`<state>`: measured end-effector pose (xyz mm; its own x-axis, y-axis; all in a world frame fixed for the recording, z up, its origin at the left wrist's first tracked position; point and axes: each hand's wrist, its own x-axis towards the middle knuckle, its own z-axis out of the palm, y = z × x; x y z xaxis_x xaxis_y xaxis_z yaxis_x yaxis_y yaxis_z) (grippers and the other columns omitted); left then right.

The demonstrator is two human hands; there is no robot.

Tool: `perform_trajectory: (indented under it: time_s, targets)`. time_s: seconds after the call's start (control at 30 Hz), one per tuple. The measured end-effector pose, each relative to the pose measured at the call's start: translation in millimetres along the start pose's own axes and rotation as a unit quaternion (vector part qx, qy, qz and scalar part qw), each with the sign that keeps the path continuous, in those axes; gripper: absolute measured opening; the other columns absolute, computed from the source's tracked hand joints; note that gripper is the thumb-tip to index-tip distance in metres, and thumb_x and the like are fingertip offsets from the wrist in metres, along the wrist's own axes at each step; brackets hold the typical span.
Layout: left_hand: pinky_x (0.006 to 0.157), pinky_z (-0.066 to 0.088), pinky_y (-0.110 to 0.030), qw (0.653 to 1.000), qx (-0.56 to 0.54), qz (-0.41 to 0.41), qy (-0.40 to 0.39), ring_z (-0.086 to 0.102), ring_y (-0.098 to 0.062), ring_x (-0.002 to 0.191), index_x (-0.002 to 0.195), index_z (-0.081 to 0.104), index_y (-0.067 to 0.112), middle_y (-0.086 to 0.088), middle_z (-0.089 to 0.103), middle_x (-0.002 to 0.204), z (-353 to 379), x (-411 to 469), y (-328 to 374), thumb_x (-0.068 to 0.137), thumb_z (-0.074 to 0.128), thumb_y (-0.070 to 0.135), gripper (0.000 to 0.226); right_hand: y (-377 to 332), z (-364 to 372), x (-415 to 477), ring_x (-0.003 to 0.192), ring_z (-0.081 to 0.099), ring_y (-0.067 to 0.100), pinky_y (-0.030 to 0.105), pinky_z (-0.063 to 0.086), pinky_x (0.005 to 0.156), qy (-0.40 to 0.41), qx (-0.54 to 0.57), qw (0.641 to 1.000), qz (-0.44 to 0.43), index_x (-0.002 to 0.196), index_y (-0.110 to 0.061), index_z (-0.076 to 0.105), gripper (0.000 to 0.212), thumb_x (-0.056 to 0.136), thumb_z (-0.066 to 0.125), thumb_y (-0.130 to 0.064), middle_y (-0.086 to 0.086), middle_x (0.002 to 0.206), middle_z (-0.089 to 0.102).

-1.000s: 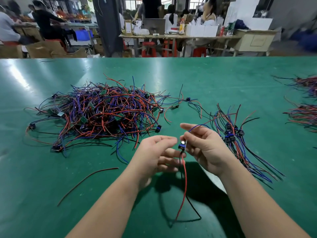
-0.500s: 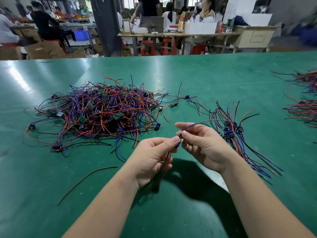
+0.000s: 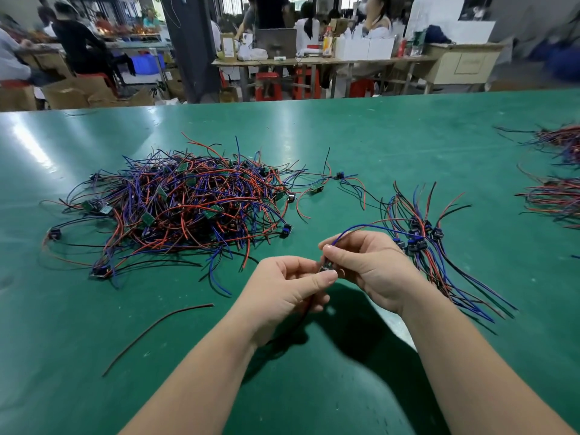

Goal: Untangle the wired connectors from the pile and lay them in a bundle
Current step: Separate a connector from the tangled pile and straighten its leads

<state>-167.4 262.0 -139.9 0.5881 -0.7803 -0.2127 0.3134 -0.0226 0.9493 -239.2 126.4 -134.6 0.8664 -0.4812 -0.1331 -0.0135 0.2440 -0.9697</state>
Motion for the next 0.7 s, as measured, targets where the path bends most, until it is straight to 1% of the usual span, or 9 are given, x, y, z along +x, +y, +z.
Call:
perform_trajectory:
  time_s: [0.07, 0.13, 0.23, 0.3, 0.37, 0.43, 0.53, 0.6, 0.7]
  targets:
    - [0.047, 0.05, -0.021, 1.0, 0.01, -0.005, -0.009, 0.062, -0.014, 0.05, 0.082, 0.066, 0.004, -0.007, 0.067, 0.064, 0.6, -0.3, -1.0, 0.067, 0.078, 0.01, 0.02, 0.1, -2.8, 1.2, 0.052, 0.056, 0.009, 0.018, 0.046, 0.053, 0.01, -0.023, 1.0, 0.001, 0.076, -0.006, 0.066, 0.006, 0.082, 0.065, -0.003, 0.006, 0.062, 0.067]
    - [0.05, 0.052, -0.022, 0.999, 0.038, -0.008, -0.022, 0.063, -0.014, 0.052, 0.078, 0.068, 0.006, -0.007, 0.068, 0.064, 2.3, 0.0, -2.5, 0.073, 0.076, 0.006, 0.009, -2.4, -9.6, 3.8, 0.046, 0.052, 0.007, 0.015, 0.044, 0.048, 0.047, -0.026, 0.998, -0.012, 0.073, -0.004, 0.065, 0.011, 0.084, 0.065, -0.004, 0.004, 0.059, 0.065]
    - [0.057, 0.053, -0.025, 0.995, 0.081, -0.03, -0.054, 0.066, -0.015, 0.056, 0.077, 0.07, 0.009, -0.005, 0.069, 0.066, 4.9, -0.7, -3.7, 0.074, 0.078, 0.009, 0.008, -11.6, -25.9, 7.3, 0.044, 0.052, 0.004, 0.014, 0.043, 0.045, 0.14, 0.009, 0.989, -0.043, 0.069, -0.004, 0.064, 0.014, 0.083, 0.066, -0.005, 0.001, 0.054, 0.065]
    - [0.054, 0.053, -0.022, 0.991, 0.091, -0.053, -0.078, 0.067, -0.014, 0.056, 0.082, 0.068, 0.006, -0.004, 0.069, 0.065, 5.4, -2.1, -3.2, 0.074, 0.078, 0.009, 0.012, -16.7, -36.9, 8.1, 0.044, 0.054, 0.004, 0.014, 0.043, 0.044, 0.193, 0.04, 0.978, -0.07, 0.065, -0.007, 0.064, 0.018, 0.083, 0.067, -0.005, -0.001, 0.054, 0.065]
    - [0.052, 0.052, -0.02, 0.988, 0.094, -0.071, -0.097, 0.067, -0.013, 0.056, 0.082, 0.066, 0.006, -0.003, 0.069, 0.065, 4.9, -3.7, -1.7, 0.075, 0.077, 0.007, 0.013, -18.8, -42.7, 8.0, 0.047, 0.058, 0.003, 0.013, 0.043, 0.045, 0.225, 0.052, 0.969, -0.091, 0.066, -0.01, 0.064, 0.018, 0.083, 0.068, -0.005, -0.004, 0.055, 0.066]
    - [0.05, 0.051, -0.019, 0.986, 0.096, -0.08, -0.106, 0.067, -0.012, 0.056, 0.085, 0.065, 0.006, -0.001, 0.068, 0.064, 3.9, -4.8, 0.1, 0.077, 0.076, 0.006, 0.013, -19.3, -43.1, 8.4, 0.049, 0.061, 0.004, 0.013, 0.044, 0.046, 0.235, 0.069, 0.964, -0.105, 0.068, -0.01, 0.064, 0.015, 0.082, 0.069, -0.005, -0.004, 0.055, 0.066]
    - [0.052, 0.051, -0.019, 0.983, 0.109, -0.08, -0.121, 0.065, -0.012, 0.056, 0.102, 0.065, 0.005, 0.0, 0.063, 0.063, 2.9, -6.6, 1.2, 0.08, 0.073, 0.004, 0.024, -19.2, -38.2, 8.9, 0.05, 0.064, 0.008, 0.014, 0.043, 0.042, 0.228, 0.081, 0.964, -0.111, 0.068, -0.011, 0.062, 0.016, 0.082, 0.07, -0.008, 0.0, 0.054, 0.066]
    - [0.055, 0.051, -0.02, 0.98, 0.125, -0.069, -0.141, 0.062, -0.012, 0.056, 0.109, 0.065, 0.012, -0.001, 0.058, 0.065, 1.9, -8.1, -0.6, 0.082, 0.071, 0.004, 0.029, -19.9, -34.8, 8.5, 0.049, 0.065, 0.01, 0.014, 0.041, 0.04, 0.224, 0.079, 0.965, -0.106, 0.065, -0.013, 0.061, 0.019, 0.08, 0.072, -0.01, -0.001, 0.052, 0.064]
    - [0.061, 0.054, -0.022, 0.97, 0.152, -0.057, -0.182, 0.06, -0.01, 0.062, 0.102, 0.071, 0.019, 0.003, 0.057, 0.066, -1.1, -11.0, -2.2, 0.085, 0.069, 0.007, 0.021, -21.4, -32.8, 7.4, 0.043, 0.063, 0.013, 0.014, 0.04, 0.037, 0.233, 0.07, 0.964, -0.109, 0.06, -0.014, 0.056, 0.026, 0.076, 0.076, -0.009, -0.001, 0.047, 0.06]
